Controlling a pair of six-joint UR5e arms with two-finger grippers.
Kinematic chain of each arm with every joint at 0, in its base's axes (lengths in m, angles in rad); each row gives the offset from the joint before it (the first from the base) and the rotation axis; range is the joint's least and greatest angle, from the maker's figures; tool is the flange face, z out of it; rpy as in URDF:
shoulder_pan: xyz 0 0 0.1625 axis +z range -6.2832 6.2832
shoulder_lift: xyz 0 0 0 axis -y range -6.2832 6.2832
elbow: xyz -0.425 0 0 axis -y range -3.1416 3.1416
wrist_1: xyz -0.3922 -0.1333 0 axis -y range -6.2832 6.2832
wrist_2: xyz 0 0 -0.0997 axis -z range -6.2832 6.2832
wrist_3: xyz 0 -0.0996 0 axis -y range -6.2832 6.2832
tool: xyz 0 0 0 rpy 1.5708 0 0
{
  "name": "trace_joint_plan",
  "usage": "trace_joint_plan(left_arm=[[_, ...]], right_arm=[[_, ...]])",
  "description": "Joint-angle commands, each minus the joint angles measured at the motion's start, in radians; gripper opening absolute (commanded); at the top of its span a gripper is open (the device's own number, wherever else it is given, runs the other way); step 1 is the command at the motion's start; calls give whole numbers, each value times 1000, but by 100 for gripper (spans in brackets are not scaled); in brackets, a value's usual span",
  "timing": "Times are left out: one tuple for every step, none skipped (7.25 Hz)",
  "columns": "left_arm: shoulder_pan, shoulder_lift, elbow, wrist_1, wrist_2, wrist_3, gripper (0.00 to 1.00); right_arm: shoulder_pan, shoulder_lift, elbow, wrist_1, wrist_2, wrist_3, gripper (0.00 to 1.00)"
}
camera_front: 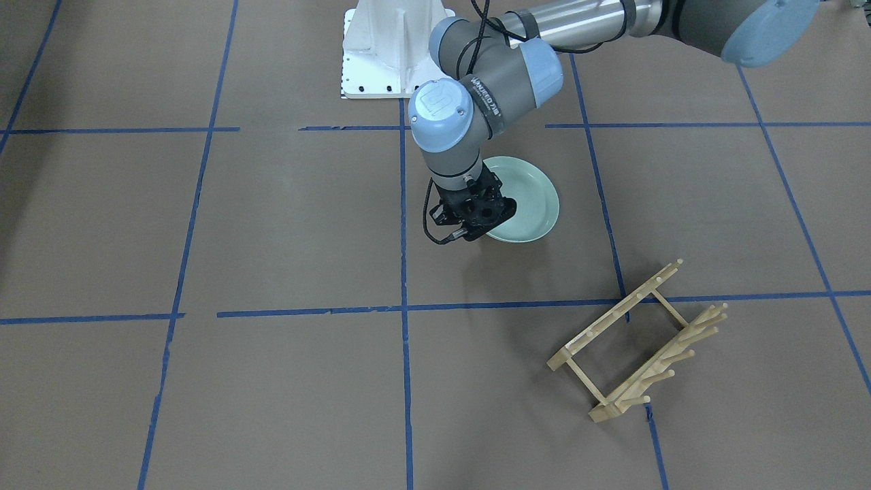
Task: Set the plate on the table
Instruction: 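Carry the plate toward the robot and lay it flat on the table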
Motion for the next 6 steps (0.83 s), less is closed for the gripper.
trace_joint_plan(left_arm=[[67, -4, 38, 9, 3, 10, 0], [77, -4, 35, 9, 8, 8, 0], [77, -4, 29, 8, 25, 14, 99], [66, -7, -7, 12, 39, 32, 100], [-9, -7, -99, 62, 36, 136, 100], [-154, 9, -230, 134, 31, 309, 100]], right_arm=[[0, 0, 0, 0, 0, 0, 100], [0, 0, 0, 0, 0, 0, 100], [0, 0, 0, 0, 0, 0, 100], [0, 0, 0, 0, 0, 0, 100], [0, 0, 0, 0, 0, 0, 100], [0, 0, 0, 0, 0, 0, 100]])
